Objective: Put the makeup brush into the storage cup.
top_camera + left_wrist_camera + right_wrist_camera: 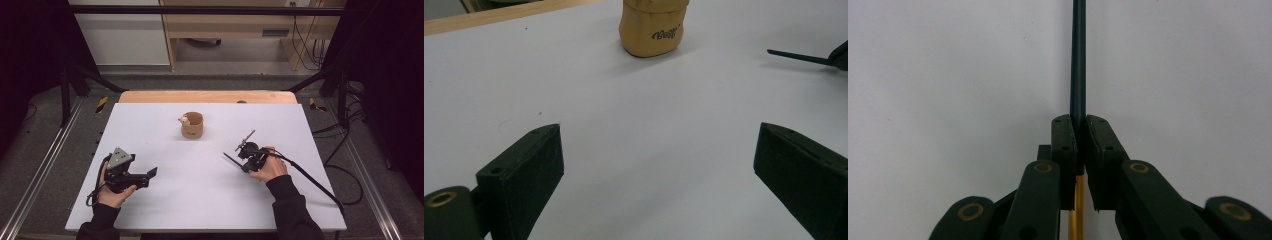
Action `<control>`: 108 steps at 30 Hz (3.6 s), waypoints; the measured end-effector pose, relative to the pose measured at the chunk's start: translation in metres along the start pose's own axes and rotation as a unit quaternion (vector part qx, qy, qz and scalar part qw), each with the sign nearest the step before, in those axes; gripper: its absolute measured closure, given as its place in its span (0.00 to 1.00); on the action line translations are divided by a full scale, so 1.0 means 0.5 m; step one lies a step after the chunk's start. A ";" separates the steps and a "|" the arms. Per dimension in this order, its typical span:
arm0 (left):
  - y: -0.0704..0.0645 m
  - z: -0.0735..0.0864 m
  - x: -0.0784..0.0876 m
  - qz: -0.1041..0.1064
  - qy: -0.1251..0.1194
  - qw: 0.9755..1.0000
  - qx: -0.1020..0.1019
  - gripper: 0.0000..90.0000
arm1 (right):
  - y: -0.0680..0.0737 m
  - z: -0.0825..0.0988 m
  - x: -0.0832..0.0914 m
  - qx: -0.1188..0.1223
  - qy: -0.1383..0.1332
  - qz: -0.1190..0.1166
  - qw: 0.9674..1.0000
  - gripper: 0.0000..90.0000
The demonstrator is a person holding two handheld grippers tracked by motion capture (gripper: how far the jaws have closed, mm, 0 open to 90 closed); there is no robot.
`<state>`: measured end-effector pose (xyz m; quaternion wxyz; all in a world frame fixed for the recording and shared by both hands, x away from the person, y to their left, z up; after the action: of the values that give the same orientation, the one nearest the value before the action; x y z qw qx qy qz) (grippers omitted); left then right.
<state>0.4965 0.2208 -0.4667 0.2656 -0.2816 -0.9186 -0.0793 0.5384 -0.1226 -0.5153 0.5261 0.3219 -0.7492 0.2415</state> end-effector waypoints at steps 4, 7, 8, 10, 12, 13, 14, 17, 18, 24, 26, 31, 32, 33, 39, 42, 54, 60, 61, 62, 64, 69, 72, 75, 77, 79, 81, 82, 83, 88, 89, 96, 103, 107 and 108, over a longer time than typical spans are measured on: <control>-0.001 -0.001 0.001 0.001 0.000 1.000 -0.001 0.06 | 0.000 0.000 0.019 0.007 -0.016 0.008 1.000 0.93; -0.002 -0.002 0.001 0.001 0.000 1.000 -0.003 0.06 | 0.001 -0.003 0.032 0.021 -0.038 0.013 0.999 0.93; -0.002 -0.002 0.001 0.000 0.000 1.000 -0.003 0.06 | 0.002 -0.003 0.036 0.023 -0.044 0.015 0.999 0.93; -0.004 -0.003 0.000 0.001 -0.002 1.000 -0.001 0.06 | 0.004 -0.003 0.044 0.032 -0.057 0.019 0.998 0.93; -0.006 -0.003 -0.001 0.002 -0.002 1.000 -0.001 0.06 | 0.006 -0.003 0.053 0.038 -0.066 0.022 0.997 0.93; -0.006 -0.003 -0.002 0.002 -0.001 1.000 -0.002 0.06 | 0.008 -0.003 0.057 0.041 -0.071 0.022 0.996 0.93; -0.007 -0.002 -0.002 0.003 0.000 1.000 -0.004 0.06 | 0.009 -0.003 0.060 0.048 -0.076 0.023 0.996 0.93; -0.010 -0.003 -0.003 0.005 0.001 1.000 -0.006 0.06 | 0.014 -0.003 0.071 0.056 -0.089 0.025 0.994 0.93; -0.012 -0.003 -0.003 0.006 0.001 1.000 -0.006 0.06 | 0.014 -0.002 0.072 0.064 -0.094 0.029 0.993 0.93; -0.017 -0.004 -0.005 0.010 0.003 1.000 -0.013 0.06 | 0.022 0.000 0.082 0.091 -0.105 0.032 0.990 0.93; -0.020 -0.004 -0.005 0.012 0.003 1.000 -0.017 0.06 | 0.025 -0.001 0.084 0.095 -0.105 0.035 0.989 0.93; -0.028 -0.007 -0.003 0.018 0.004 0.999 -0.028 0.06 | 0.035 -0.007 0.094 0.115 -0.112 0.035 0.986 0.93; -0.031 -0.009 -0.004 0.019 0.000 0.999 -0.026 0.06 | 0.036 -0.008 0.096 0.120 -0.110 0.037 0.986 0.93; -0.032 -0.009 -0.003 0.020 0.002 0.999 -0.031 0.06 | 0.038 -0.009 0.096 0.123 -0.111 0.038 0.985 0.93; -0.042 -0.011 -0.006 0.027 0.007 0.999 -0.046 0.06 | 0.052 -0.016 0.102 0.140 -0.109 0.034 0.984 0.93; -0.048 -0.013 -0.008 0.031 0.009 0.998 -0.052 0.06 | 0.057 -0.017 0.101 0.145 -0.107 0.032 0.983 0.93; -0.071 -0.030 -0.005 0.049 0.020 0.994 -0.098 0.06 | 0.074 -0.015 0.115 0.167 -0.112 0.032 0.979 0.93; -0.087 -0.039 -0.016 0.057 0.037 0.989 -0.129 0.06 | 0.078 -0.018 0.116 0.171 -0.113 0.031 0.978 0.93; -0.090 -0.041 -0.018 0.056 0.039 0.989 -0.134 0.06 | 0.079 -0.018 0.116 0.171 -0.113 0.031 0.978 0.93; -0.092 -0.043 -0.019 0.057 0.040 0.988 -0.139 0.06 | 0.080 -0.018 0.115 0.170 -0.113 0.030 0.978 0.93; -0.097 -0.048 -0.022 0.057 0.045 0.986 -0.151 0.07 | 0.080 -0.019 0.115 0.173 -0.113 0.029 0.978 0.93; -0.111 -0.062 -0.030 0.063 0.050 0.981 -0.175 0.07 | 0.082 -0.022 0.117 0.174 -0.117 0.027 0.977 0.93; -0.121 -0.072 -0.033 0.067 0.052 0.978 -0.190 0.07 | 0.084 -0.023 0.118 0.172 -0.120 0.024 0.977 0.93; -0.132 -0.082 -0.038 0.072 0.050 0.976 -0.202 0.07 | 0.086 -0.023 0.117 0.172 -0.119 0.022 0.978 0.93; -0.139 -0.087 -0.041 0.075 0.055 0.972 -0.215 0.08 | 0.087 -0.023 0.116 0.173 -0.118 0.021 0.978 0.93; -0.144 -0.091 -0.045 0.077 0.062 0.968 -0.230 0.08 | 0.087 -0.024 0.117 0.175 -0.118 0.020 0.977 0.93; -0.150 -0.095 -0.048 0.076 0.068 0.964 -0.245 0.08 | 0.088 -0.024 0.118 0.174 -0.118 0.019 0.977 0.93; -0.153 -0.097 -0.049 0.077 0.069 0.962 -0.251 0.09 | 0.089 -0.024 0.118 0.172 -0.118 0.018 0.978 0.93; -0.156 -0.100 -0.050 0.078 0.069 0.961 -0.257 0.09 | 0.089 -0.024 0.119 0.174 -0.118 0.018 0.978 0.93; -0.166 -0.109 -0.055 0.081 0.071 0.954 -0.282 0.10 | 0.092 -0.023 0.118 0.174 -0.113 0.015 0.978 0.93; -0.168 -0.110 -0.055 0.081 0.072 0.952 -0.287 0.10 | 0.092 -0.023 0.117 0.174 -0.113 0.014 0.978 0.93; -0.185 -0.111 -0.063 0.089 0.071 0.943 -0.313 0.12 | 0.099 -0.027 0.113 0.180 -0.110 0.006 0.978 0.93; -0.203 -0.110 -0.073 0.094 0.067 0.932 -0.343 0.14 | 0.113 -0.037 0.115 0.183 -0.102 0.003 0.978 0.93; -0.209 -0.109 -0.078 0.094 0.065 0.927 -0.357 0.15 | 0.119 -0.042 0.115 0.187 -0.100 -0.001 0.977 0.93; -0.211 -0.108 -0.079 0.093 0.065 0.926 -0.360 0.15 | 0.120 -0.042 0.114 0.187 -0.098 -0.002 0.977 0.93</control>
<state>0.4891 0.0987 -0.4417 0.2117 -0.4365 -0.7786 -0.3980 0.4938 -0.0802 -0.4558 0.3807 0.4380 -0.7383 0.3437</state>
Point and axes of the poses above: each handheld gripper's, and its own axes: x roughly backward along the jaws, z roughly out of its underside, y roughly to its left, the point moved 8 cm from there along -x, roughly forward along the jaws, and after that the axes turned 2 degrees about -x, right-handed, at the moved point
